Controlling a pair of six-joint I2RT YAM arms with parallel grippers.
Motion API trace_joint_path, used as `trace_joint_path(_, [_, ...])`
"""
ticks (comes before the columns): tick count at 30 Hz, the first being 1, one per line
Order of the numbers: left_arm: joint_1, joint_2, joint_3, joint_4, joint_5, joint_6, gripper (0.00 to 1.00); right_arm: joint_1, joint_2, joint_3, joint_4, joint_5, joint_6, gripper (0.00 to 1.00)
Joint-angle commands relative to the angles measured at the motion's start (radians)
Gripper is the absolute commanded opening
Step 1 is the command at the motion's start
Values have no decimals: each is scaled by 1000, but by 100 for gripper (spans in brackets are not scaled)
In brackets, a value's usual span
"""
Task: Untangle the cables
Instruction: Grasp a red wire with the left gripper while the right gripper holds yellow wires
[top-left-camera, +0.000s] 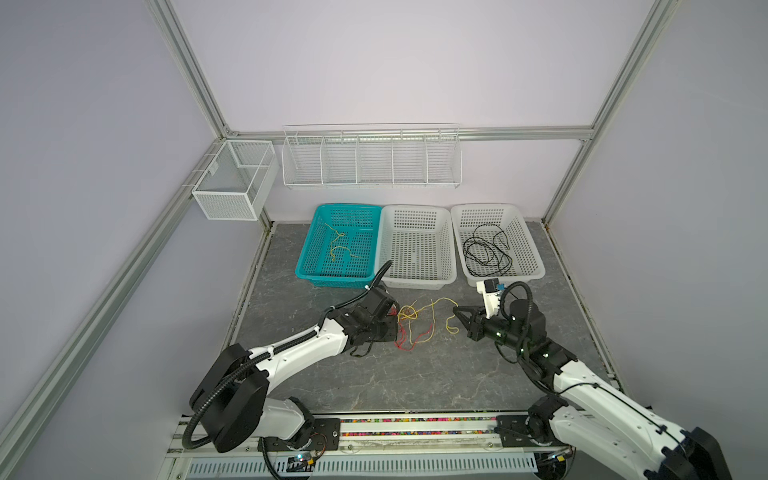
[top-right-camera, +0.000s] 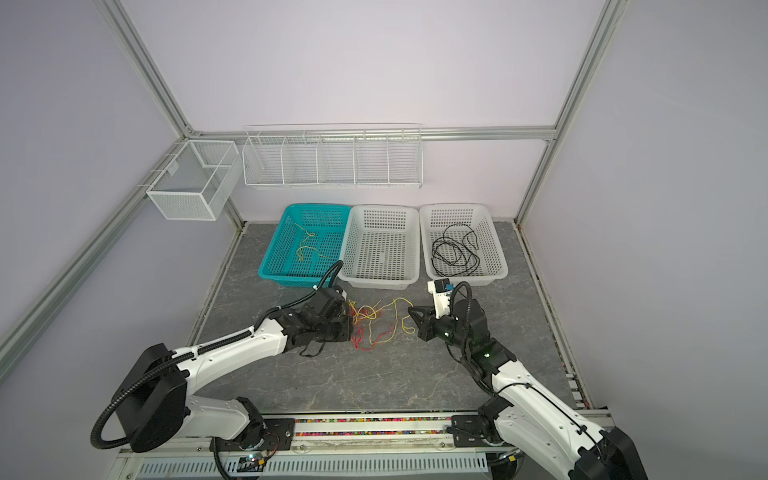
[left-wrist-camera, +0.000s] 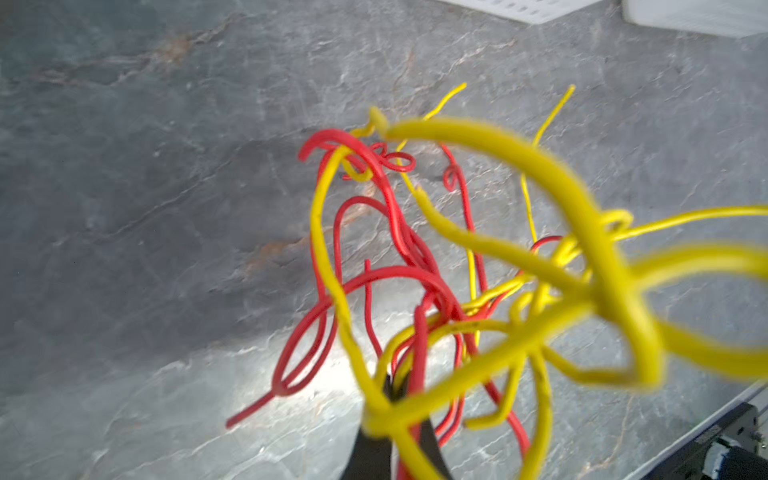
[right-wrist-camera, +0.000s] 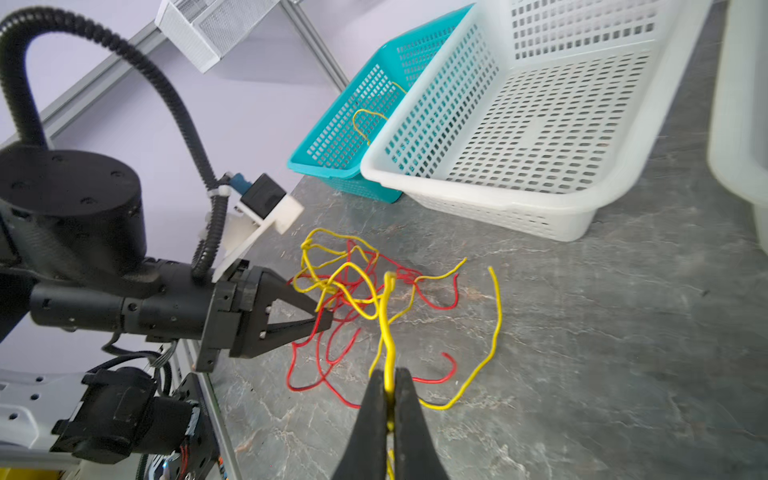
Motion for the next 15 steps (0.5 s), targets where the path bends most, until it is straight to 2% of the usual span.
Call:
trace_joint_path(1, [40, -52, -57, -173, -91, 21, 0, -53, -58, -17, 38, 70, 49, 6])
trace_joint_path(6, [96, -170, -112, -228, -93, 22, 0, -126, -142, -41, 7, 89, 73, 6])
trace_joint_path(9, [97, -265, -152, -178, -61, 4, 0, -148, -163, -46, -23, 123, 56, 6])
trace_joint_path(12, [97, -343, -184, -106, 10, -12, 0, -146, -65, -41, 60, 9, 55, 6])
trace_joint_path(15, [96, -394, -190, -42, 99, -19, 0, -101, 94, 22, 86, -123, 18, 11])
